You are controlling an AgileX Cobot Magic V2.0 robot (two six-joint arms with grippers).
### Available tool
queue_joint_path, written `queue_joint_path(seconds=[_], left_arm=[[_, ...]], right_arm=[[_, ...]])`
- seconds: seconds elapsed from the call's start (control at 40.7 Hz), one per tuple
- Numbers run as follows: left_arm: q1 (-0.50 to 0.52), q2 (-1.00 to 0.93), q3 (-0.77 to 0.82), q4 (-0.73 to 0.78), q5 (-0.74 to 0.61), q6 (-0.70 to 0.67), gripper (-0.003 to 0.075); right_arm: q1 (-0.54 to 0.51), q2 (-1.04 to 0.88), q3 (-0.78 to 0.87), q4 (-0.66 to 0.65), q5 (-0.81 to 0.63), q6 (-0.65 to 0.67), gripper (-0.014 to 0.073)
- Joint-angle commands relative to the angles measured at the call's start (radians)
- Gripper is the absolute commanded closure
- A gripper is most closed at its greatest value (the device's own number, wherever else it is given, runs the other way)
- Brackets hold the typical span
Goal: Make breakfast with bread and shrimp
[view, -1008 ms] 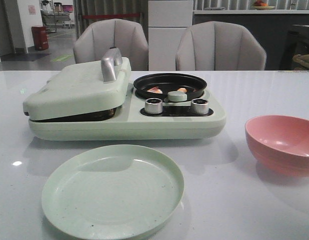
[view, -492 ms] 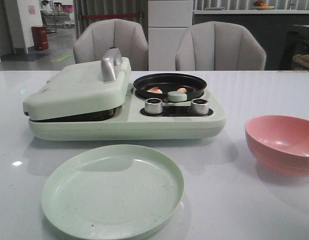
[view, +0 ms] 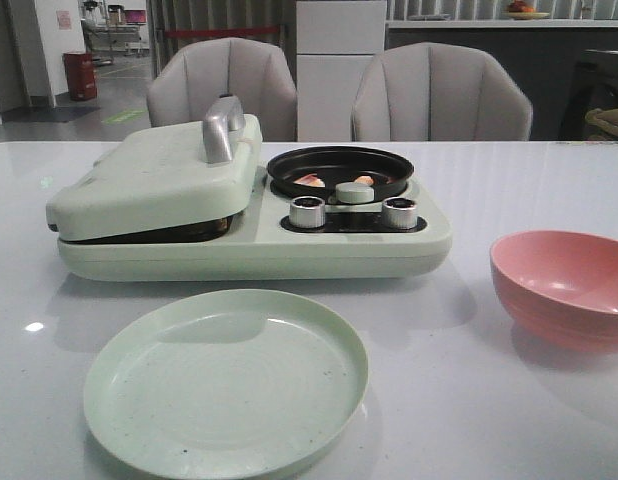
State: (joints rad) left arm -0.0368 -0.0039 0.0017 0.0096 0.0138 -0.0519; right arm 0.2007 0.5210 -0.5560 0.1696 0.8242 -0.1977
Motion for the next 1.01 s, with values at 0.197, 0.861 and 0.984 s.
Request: queue_joint_path(seconds=[0.197, 0.861, 0.984], left_arm=[[0.003, -0.018, 0.03, -0.01, -0.092, 0.001, 0.0619], [0.003, -0.018, 0.03, -0.01, -0.092, 0.001, 0.0619], [0.003, -0.018, 0.03, -0.01, -0.092, 0.001, 0.0619]], right_arm=[[-0.001, 0.002, -0.028, 0.007, -0.059, 0.0, 0.0578], [-0.071, -0.153, 0.028, -0.018, -0.155, -0.007, 0.0578], [-0.15, -0.274, 0.137, -0.032, -0.305, -0.007, 0.0578]])
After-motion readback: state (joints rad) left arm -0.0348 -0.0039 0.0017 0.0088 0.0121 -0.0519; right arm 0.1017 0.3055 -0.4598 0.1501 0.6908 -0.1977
